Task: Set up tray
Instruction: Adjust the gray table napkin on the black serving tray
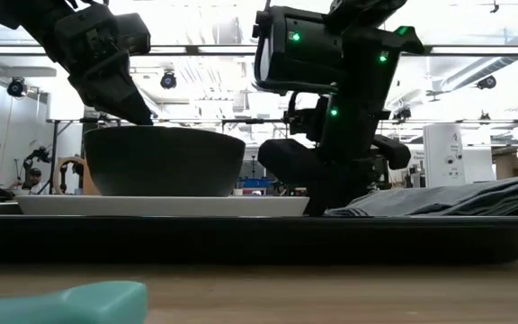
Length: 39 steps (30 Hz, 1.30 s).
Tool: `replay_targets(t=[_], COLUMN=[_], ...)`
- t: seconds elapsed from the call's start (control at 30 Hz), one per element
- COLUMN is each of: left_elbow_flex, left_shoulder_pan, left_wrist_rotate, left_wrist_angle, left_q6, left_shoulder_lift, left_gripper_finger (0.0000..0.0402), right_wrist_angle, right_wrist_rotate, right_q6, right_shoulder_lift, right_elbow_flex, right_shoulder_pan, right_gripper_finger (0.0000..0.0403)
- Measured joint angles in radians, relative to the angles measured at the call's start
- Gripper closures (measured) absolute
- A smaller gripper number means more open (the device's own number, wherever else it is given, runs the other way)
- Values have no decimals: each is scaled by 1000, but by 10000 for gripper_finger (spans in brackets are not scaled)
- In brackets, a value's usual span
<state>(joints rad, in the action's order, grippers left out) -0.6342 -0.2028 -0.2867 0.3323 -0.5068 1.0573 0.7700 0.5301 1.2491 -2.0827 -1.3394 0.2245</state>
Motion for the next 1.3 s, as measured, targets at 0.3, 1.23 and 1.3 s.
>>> replay_targets(t=[0.3, 1.23, 1.3], left_elbow_flex=[0, 0, 0], left_shoulder_pan=[0, 0, 0], left_wrist_rotate=[0, 1, 1], left_wrist_angle=[0, -15, -16], left_q6=[0, 26, 27], left_shoulder_lift=[0, 0, 0], left_gripper_finger=[315, 315, 315], right_wrist_angle=[5, -84, -84], right_wrist_rotate=[38, 99, 96], right_q6=[14, 78, 53], right_shoulder_lift=[-7, -6, -5], right_elbow_flex=[7, -29, -29], right_shoulder_pan=[0, -54, -53], right_gripper_finger=[387, 390, 388])
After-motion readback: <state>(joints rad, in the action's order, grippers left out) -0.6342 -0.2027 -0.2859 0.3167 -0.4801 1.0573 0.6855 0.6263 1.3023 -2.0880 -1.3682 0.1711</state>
